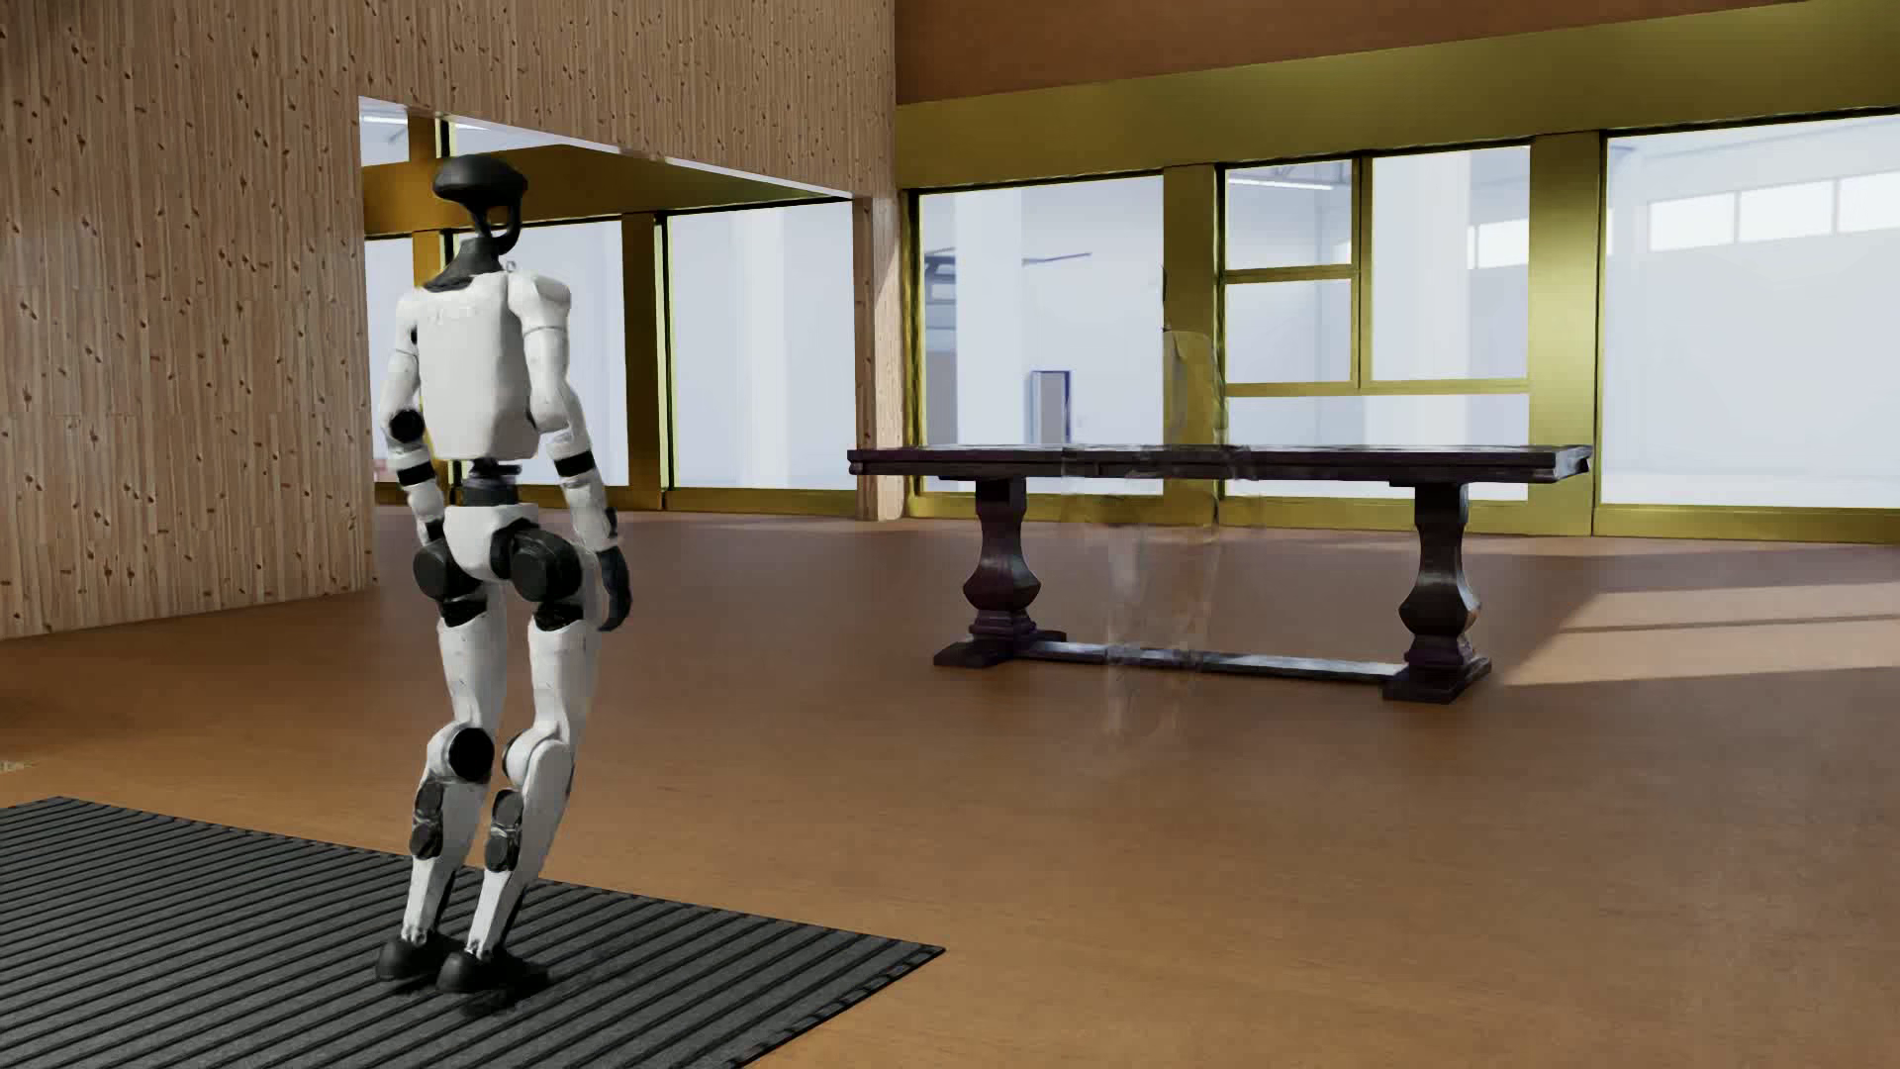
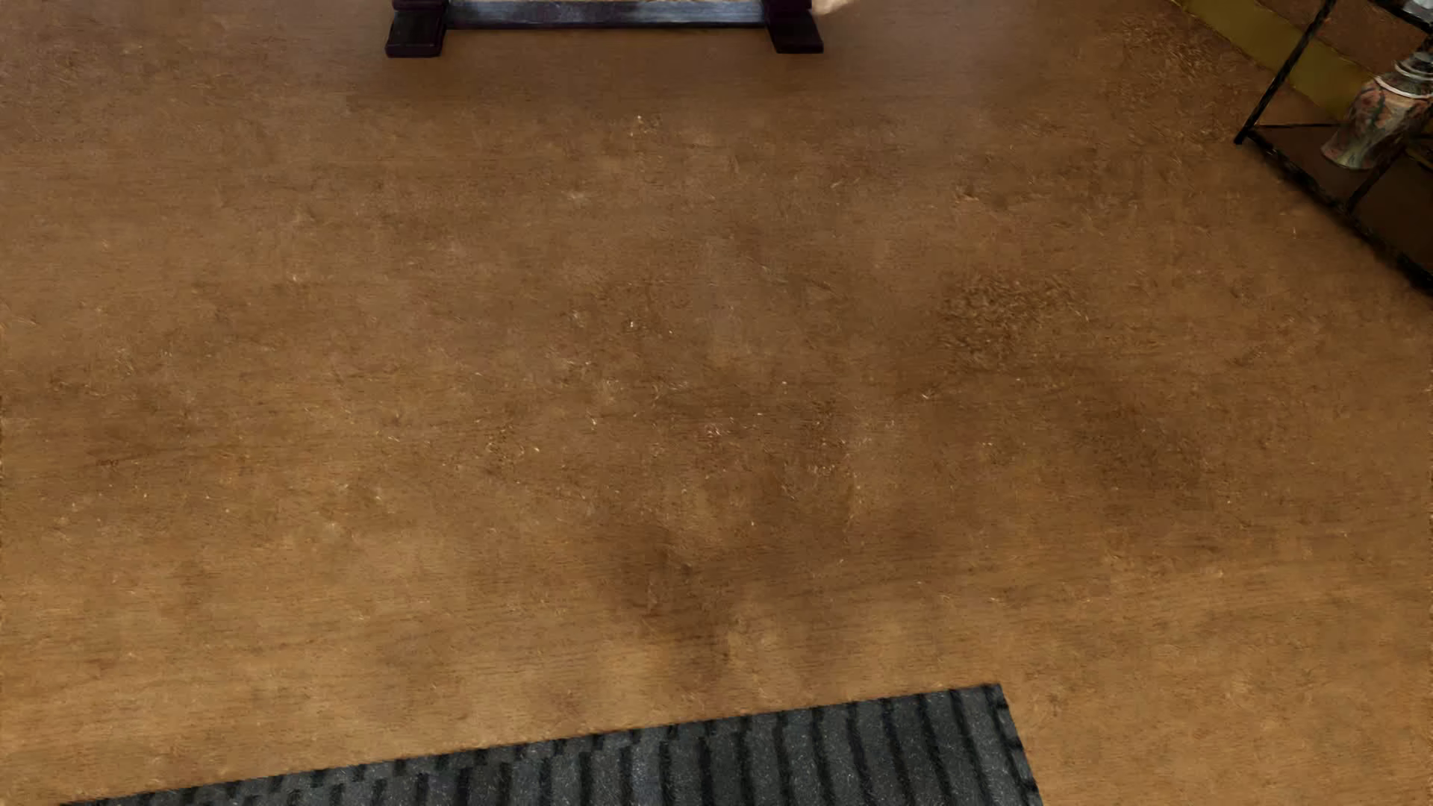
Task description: Go to the table
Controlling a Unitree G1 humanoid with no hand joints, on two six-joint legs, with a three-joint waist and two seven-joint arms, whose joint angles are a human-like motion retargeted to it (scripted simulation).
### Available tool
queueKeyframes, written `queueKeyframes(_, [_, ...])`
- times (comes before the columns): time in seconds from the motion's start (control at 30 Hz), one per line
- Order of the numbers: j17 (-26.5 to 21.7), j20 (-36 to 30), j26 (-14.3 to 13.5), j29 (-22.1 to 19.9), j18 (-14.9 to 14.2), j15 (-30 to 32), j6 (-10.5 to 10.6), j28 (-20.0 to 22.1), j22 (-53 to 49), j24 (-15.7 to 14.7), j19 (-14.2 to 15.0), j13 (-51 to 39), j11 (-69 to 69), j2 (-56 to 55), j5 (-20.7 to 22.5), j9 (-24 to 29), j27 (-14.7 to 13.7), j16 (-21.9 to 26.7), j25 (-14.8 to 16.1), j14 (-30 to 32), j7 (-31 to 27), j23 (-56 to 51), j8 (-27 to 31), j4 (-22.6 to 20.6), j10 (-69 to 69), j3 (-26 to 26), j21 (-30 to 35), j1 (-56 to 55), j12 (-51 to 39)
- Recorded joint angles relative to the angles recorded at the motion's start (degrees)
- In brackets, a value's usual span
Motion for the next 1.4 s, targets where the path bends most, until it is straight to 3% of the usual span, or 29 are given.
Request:
queueKeyframes(0.4, [-0.6, -0.7, 0.0, 0.0, 0.0, -3.8, -0.6, 0.0, 1.4, 0.0, 0.0, 2.3, 2.1, -1.7, -0.6, -0.5, 0.0, 0.5, 0.0, -1.6, 0.0, -1.6, 0.0, -1.4, -1.0, 0.3, -1.7, -0.8, 2.8])
queueKeyframes(0.47, [-0.9, -1.5, 0.0, 0.0, 0.0, -2.5, -0.6, 0.0, 2.5, 0.0, 0.0, 3.0, 7.6, -4.8, -0.6, 0.1, 0.0, 0.6, 0.0, -1.2, 0.0, -2.1, 0.0, -2.0, -0.5, -0.5, -2.4, -0.7, 3.2])
queueKeyframes(0.6, [-1.3, -1.8, 0.0, 0.0, 0.0, 9.8, -0.6, 0.0, 2.1, 0.0, 0.0, 4.0, 35.7, -19.9, -1.6, 3.1, 0.0, 0.9, 0.0, -2.3, 0.0, -1.2, 0.0, -2.6, 0.9, -3.2, -3.6, 1.6, 3.6])
queueKeyframes(0.67, [-0.9, -1.2, 0.0, 0.0, 0.0, 6.9, -0.9, 0.0, 1.6, 0.0, 0.0, 5.7, 45.0, -27.4, -2.2, 4.2, 0.0, 1.5, 0.0, -3.2, 0.0, -0.8, 0.0, -2.6, 1.1, -5.5, -4.1, 2.9, 3.3])
queueKeyframes(0.73, [-0.5, 0.0, 0.0, 0.0, 0.0, 4.9, -0.5, 0.0, 1.4, 0.0, 0.0, 8.0, 39.5, -31.0, -2.6, 4.8, 0.0, 1.7, 0.0, -3.4, 0.0, 0.9, 0.0, -1.8, 1.2, -7.7, -3.6, 4.1, 2.3])
queueKeyframes(0.87, [0.3, 2.1, 0.0, 0.0, 0.0, 5.4, -0.4, 0.0, -1.9, 0.0, 0.0, 11.5, 10.5, -30.7, -2.2, 4.9, 0.0, 2.3, 0.0, -3.3, 0.0, 6.5, 0.0, -1.4, 1.0, -8.1, 2.3, 6.8, 0.8])
queueKeyframes(0.93, [1.0, 3.3, 0.0, 0.0, 0.0, 4.4, -0.5, 0.0, -4.5, 0.0, 0.0, 12.4, 2.6, -29.8, -3.4, 4.6, 0.0, 2.5, 0.0, -3.4, 0.0, 8.7, 0.0, -0.9, 1.2, -8.1, 4.9, 8.3, 0.7])
queueKeyframes(1.0, [1.3, 5.4, 0.0, 0.0, 0.0, 10.3, 0.8, 0.0, -6.6, 0.0, 0.0, 12.4, 4.0, -30.2, -3.9, 4.5, 0.0, 1.8, 0.0, -2.0, 0.0, 9.6, 0.0, 0.7, 1.6, -7.5, 5.7, 9.9, 1.3])
queueKeyframes(1.07, [1.0, 7.3, 0.0, 0.0, 0.0, 15.9, 3.6, 0.0, -6.7, 0.0, 0.0, 10.8, 8.8, -31.1, -2.2, 4.3, 0.0, 0.2, 0.0, 2.7, 0.0, 9.6, 0.0, 2.5, 2.6, -5.7, 4.9, 11.6, 3.3])
queueKeyframes(1.17, [-0.4, 3.0, 0.0, 0.0, 0.0, 10.6, 6.2, 0.0, -3.0, 0.0, 0.0, 6.0, 11.3, -26.3, 0.8, 3.3, 0.0, -0.6, 0.0, 19.6, 0.0, 7.0, 0.0, 3.5, 13.8, -3.3, 2.8, 8.2, 7.3])
queueKeyframes(1.23, [-2.0, -2.3, 0.0, 0.0, 0.0, 6.3, 7.4, 0.0, -0.9, 0.0, 0.0, 1.9, 10.0, -20.4, 2.6, 3.8, 0.0, -0.5, 0.0, 27.3, 0.0, 3.1, 0.0, 3.0, 32.0, -2.4, -0.7, -1.5, 8.8])
queueKeyframes(1.3, [-3.9, -6.0, 0.0, 0.0, 0.0, 3.2, 7.4, 0.0, 0.3, 0.0, 0.0, -2.1, 8.7, -15.0, 3.9, 4.3, 0.0, -0.5, 0.0, 19.5, 0.0, -2.1, 0.0, 0.6, 51.5, 0.0, -4.4, -13.0, 10.1])
queueKeyframes(1.33, [-4.9, -5.9, 0.0, 0.0, 0.0, 2.1, 8.0, 0.0, 2.9, 0.0, 0.0, -3.6, 7.3, -12.0, 5.4, 4.8, 0.0, -1.5, 0.0, 15.2, 0.0, -4.6, 0.0, 0.2, 57.3, 1.5, -10.2, -18.1, 10.1])
queueKeyframes(1.4, [-5.9, -6.5, 0.0, 0.0, 0.0, -0.7, 7.0, 0.0, 5.2, 0.0, 0.0, -6.5, 6.0, -6.6, 6.0, 4.8, 0.0, -1.7, 0.0, 15.0, 0.0, -8.8, 0.0, -0.8, 56.5, 4.8, -14.0, -27.1, 10.9])
